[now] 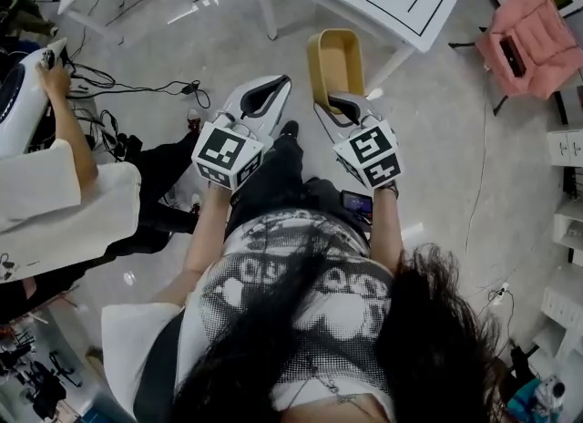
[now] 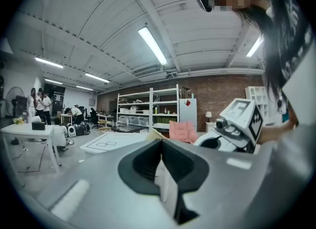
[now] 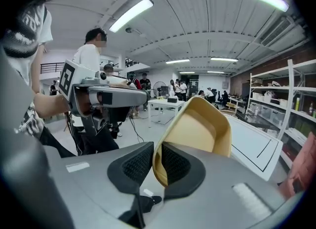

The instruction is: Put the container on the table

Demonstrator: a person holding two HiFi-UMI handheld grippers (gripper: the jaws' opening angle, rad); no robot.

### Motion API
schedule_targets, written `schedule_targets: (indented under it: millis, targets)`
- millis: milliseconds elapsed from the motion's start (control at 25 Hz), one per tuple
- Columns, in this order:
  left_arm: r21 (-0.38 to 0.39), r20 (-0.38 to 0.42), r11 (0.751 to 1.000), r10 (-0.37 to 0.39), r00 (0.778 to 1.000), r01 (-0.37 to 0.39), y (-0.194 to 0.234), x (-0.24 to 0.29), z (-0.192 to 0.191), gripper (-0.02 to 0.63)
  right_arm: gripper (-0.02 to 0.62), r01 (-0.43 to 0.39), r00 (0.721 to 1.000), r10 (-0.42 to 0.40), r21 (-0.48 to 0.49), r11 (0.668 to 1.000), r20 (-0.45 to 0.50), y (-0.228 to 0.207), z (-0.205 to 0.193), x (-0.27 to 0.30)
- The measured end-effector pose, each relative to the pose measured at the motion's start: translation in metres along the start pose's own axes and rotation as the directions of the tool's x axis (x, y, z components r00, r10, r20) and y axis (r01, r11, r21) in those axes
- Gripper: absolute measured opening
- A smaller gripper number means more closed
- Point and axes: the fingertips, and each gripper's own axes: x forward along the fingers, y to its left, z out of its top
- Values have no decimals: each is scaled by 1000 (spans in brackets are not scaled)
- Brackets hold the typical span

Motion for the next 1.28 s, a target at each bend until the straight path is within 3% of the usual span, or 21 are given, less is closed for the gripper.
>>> schedule_targets:
  millis: [520,1280]
  targets:
    - [-33,-18,999,-34,999,33,61,77,-11,0,54,17,999,-16,39,999,-31,-74,4,55]
    - [-11,-63,984,-177,982,177,269,189,-7,0,54,111,988,-95,132,985,-122,-200,84,237]
